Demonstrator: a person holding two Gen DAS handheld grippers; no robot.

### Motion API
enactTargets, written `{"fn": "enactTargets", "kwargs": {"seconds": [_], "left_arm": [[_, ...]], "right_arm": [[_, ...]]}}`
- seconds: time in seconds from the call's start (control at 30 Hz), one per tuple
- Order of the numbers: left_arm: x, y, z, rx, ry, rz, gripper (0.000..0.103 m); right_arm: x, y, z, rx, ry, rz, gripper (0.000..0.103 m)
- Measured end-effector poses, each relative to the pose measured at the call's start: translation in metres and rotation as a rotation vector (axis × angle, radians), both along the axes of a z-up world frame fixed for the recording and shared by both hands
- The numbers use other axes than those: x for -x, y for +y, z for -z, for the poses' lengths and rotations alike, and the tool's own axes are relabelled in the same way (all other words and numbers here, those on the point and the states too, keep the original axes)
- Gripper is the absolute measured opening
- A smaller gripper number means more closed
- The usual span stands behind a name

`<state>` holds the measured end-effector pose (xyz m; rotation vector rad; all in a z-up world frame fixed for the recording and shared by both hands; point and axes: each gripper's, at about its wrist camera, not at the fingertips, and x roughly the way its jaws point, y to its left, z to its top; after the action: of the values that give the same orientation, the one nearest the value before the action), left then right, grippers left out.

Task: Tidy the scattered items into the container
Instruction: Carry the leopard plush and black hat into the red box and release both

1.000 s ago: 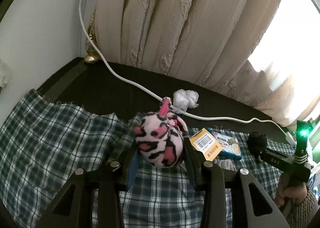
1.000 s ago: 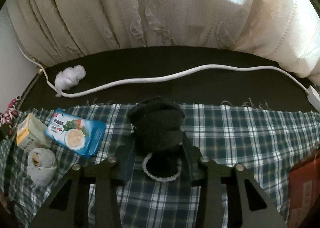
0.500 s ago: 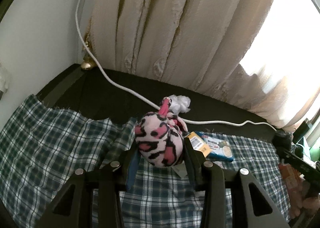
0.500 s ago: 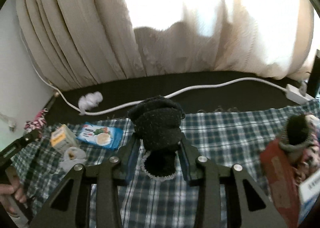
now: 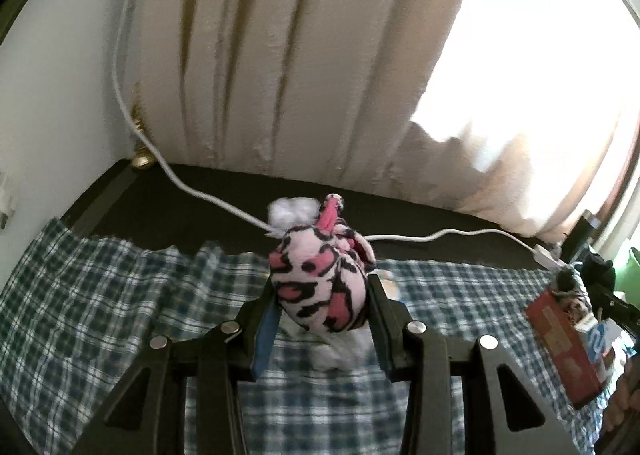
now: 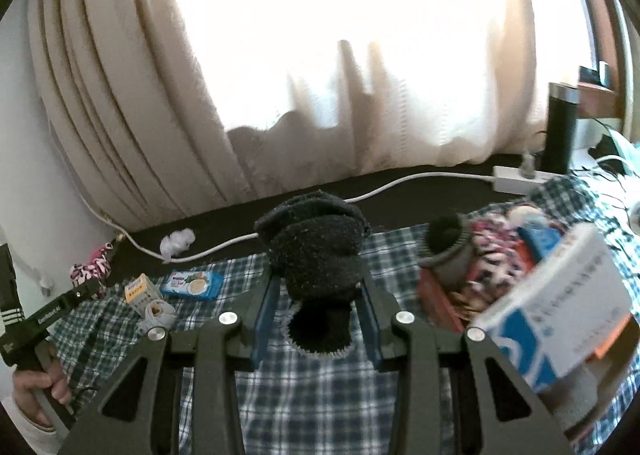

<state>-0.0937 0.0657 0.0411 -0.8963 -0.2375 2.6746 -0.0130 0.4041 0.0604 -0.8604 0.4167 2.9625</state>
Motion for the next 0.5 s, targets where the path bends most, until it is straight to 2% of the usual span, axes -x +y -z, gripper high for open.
{"fn": "enactTargets", "kwargs": {"seconds": [0.27, 0.5], "left_arm": [[-0.025, 0.052, -0.017, -0.015, 0.035, 0.112, 0.042], [-0.05, 0.118, -0.029, -0.036, 0.033, 0.286, 0.042]], "right_arm": [[-0.049, 0.04, -0.007, 0.016, 0.056, 0.076, 0.041], [-0.108, 0.096, -0.009, -0.005, 0.091, 0.213, 0.041]]}}
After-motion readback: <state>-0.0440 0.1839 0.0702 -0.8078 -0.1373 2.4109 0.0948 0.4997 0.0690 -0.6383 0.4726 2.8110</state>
